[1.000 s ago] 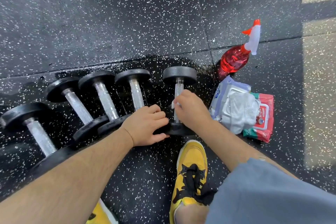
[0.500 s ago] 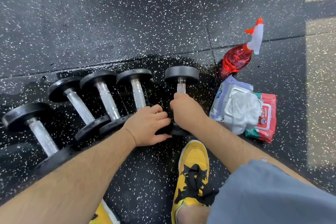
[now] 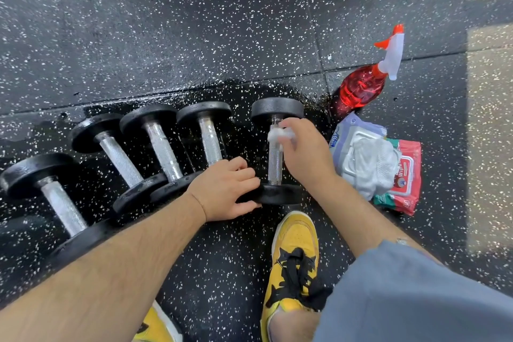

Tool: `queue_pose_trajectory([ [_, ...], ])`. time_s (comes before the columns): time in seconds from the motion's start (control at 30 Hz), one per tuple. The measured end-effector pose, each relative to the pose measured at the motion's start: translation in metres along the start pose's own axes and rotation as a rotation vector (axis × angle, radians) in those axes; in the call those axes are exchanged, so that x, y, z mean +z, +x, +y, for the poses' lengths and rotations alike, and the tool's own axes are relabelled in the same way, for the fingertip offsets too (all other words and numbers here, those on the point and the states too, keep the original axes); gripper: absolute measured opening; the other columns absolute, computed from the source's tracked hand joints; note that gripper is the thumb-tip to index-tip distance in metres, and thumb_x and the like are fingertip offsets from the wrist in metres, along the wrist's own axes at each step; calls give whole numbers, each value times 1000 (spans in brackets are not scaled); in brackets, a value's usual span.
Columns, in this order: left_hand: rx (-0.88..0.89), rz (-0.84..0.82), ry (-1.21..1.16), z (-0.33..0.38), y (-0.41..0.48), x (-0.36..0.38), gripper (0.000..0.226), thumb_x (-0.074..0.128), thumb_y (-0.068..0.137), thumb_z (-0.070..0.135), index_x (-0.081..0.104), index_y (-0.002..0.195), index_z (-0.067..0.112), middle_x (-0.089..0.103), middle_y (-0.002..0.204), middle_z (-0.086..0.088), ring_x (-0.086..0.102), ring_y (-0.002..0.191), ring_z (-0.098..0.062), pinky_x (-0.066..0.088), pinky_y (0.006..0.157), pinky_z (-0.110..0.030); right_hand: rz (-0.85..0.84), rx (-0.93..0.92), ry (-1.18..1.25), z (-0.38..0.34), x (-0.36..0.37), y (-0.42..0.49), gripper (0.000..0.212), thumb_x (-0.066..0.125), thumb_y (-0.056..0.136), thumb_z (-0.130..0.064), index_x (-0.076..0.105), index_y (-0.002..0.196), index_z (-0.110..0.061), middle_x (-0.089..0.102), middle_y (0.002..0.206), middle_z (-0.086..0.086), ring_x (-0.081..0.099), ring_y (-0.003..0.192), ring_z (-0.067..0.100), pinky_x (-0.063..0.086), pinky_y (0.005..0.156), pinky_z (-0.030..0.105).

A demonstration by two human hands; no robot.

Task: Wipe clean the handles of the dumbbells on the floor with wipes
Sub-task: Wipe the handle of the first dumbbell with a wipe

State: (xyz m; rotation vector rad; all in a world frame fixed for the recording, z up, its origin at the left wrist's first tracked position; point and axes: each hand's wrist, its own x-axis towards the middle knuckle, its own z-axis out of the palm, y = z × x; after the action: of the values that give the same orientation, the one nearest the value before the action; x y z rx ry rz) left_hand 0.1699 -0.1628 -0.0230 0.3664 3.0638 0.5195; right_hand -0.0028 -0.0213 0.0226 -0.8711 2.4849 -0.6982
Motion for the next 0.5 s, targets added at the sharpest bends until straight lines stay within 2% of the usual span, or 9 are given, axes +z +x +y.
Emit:
queue_pose_trajectory([
  [0.1, 4, -17, -2, -1, -1, 3, 41, 58, 92, 56, 67, 98, 17, 60, 90, 6, 52, 95, -24, 53, 69, -41, -117, -47, 43, 3, 8, -15, 17, 63, 95, -25, 70, 109, -17, 61, 105, 2, 59, 93, 21, 50, 83, 39],
  [0.17, 2, -26, -5, -2, 0, 3, 41, 58, 92, 56, 67, 99, 16, 60, 90, 6, 52, 95, -24, 53, 70, -42, -94, 0, 93, 8, 11, -16, 24, 59, 98, -37, 71, 90, -17, 57, 92, -3, 55, 83, 14, 45, 75, 31],
  [0.2, -3, -25, -8, -2, 1, 2, 41, 58, 92, 56, 67, 99, 17, 60, 90, 6, 52, 94, -24, 53, 69, -42, -69, 14, 90, 10, 13, -15, 31, 56, 100, -35, 67, 79, -15, 55, 86, -2, 53, 79, 15, 42, 72, 32],
  [0.23, -7, -23, -10, -2, 1, 2, 41, 57, 92, 56, 67, 99, 17, 60, 90, 6, 52, 94, -24, 53, 69, -42, -45, 16, 95, 13, 17, -14, 32, 55, 101, -29, 66, 76, -11, 55, 85, 0, 53, 78, 17, 43, 72, 35],
  [0.3, -9, -27, -7, 0, 0, 1, 40, 56, 92, 55, 67, 99, 17, 60, 90, 6, 52, 95, -24, 53, 68, -42, -40, -5, 74, 12, 24, -18, 10, 62, 96, -13, 70, 92, -8, 57, 96, 5, 57, 86, 24, 49, 78, 40],
  [0.4, -4, -29, -4, -1, -1, 2, 40, 57, 92, 55, 68, 100, 17, 60, 91, 6, 52, 95, -24, 53, 69, -42, -46, -26, 74, 14, 29, -20, 21, 66, 91, -6, 69, 111, -11, 59, 105, 7, 59, 95, 30, 50, 83, 44],
  [0.47, -10, -27, -5, -1, 0, 2, 41, 57, 93, 55, 68, 99, 16, 60, 90, 6, 52, 96, -24, 53, 70, -42, -27, 68, 166, 15, 24, -14, 21, 67, 93, -13, 71, 114, -12, 63, 107, 6, 60, 100, 23, 43, 88, 28],
  [0.5, -12, -29, -6, -2, 1, 1, 41, 57, 93, 55, 68, 99, 17, 60, 90, 6, 52, 96, -24, 53, 71, -42, -26, 99, 196, 16, 22, -12, 20, 68, 94, -19, 73, 112, -13, 63, 106, 4, 59, 98, 18, 38, 85, 21],
])
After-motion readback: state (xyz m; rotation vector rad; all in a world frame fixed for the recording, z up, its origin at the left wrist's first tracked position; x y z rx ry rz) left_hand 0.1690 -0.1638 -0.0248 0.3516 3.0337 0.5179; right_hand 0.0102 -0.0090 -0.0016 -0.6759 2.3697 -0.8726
